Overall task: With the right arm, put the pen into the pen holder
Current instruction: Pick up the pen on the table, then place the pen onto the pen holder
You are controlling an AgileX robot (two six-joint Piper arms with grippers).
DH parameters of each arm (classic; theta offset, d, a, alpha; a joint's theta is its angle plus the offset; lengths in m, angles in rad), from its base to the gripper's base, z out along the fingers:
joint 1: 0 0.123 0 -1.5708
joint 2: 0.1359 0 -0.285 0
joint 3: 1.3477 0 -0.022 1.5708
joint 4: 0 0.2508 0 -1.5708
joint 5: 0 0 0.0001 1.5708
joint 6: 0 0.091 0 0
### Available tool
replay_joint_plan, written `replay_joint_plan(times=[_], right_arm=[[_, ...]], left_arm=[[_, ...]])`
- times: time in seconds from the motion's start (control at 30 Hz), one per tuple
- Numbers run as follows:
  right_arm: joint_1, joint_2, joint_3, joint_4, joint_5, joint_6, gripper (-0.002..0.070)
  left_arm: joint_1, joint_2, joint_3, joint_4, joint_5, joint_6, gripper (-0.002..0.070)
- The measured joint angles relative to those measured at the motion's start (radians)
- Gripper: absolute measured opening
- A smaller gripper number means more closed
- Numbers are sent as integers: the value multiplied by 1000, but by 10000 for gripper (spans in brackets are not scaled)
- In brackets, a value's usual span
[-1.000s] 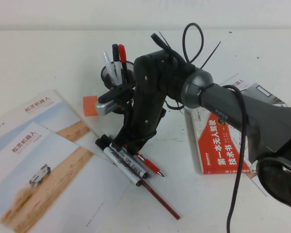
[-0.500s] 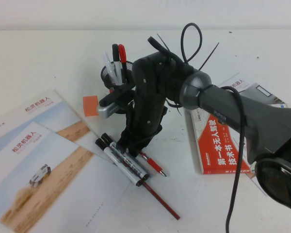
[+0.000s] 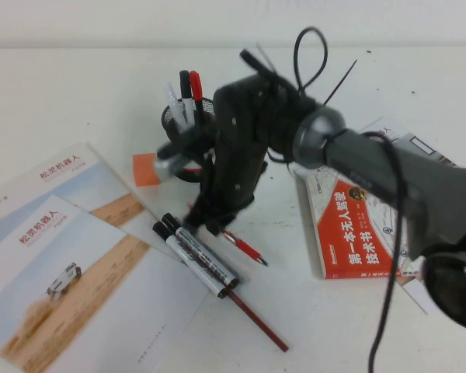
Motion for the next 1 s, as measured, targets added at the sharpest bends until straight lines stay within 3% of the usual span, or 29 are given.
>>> replay_joint_plan(times=[0.23, 0.53, 0.6, 0.77, 0.83, 1.0], right_arm=[[2, -236, 121, 130, -324, -15, 97], [21, -529, 601, 181, -972, -23, 97], [21, -557, 695, 87, -1177, 90, 97], [-22, -538, 845, -367, -1727, 639, 97], [-45, -496, 848, -484, -1909, 752, 97], [-77, -368, 802, -562, -1990, 833, 97]], left_arm=[[0, 0, 0, 0, 0, 0, -1], [0, 0, 0, 0, 0, 0, -1], [0, 0, 0, 0, 0, 0, -1], [0, 0, 0, 0, 0, 0, -1], [0, 0, 0, 0, 0, 0, -1], [0, 0, 0, 0, 0, 0, -1]])
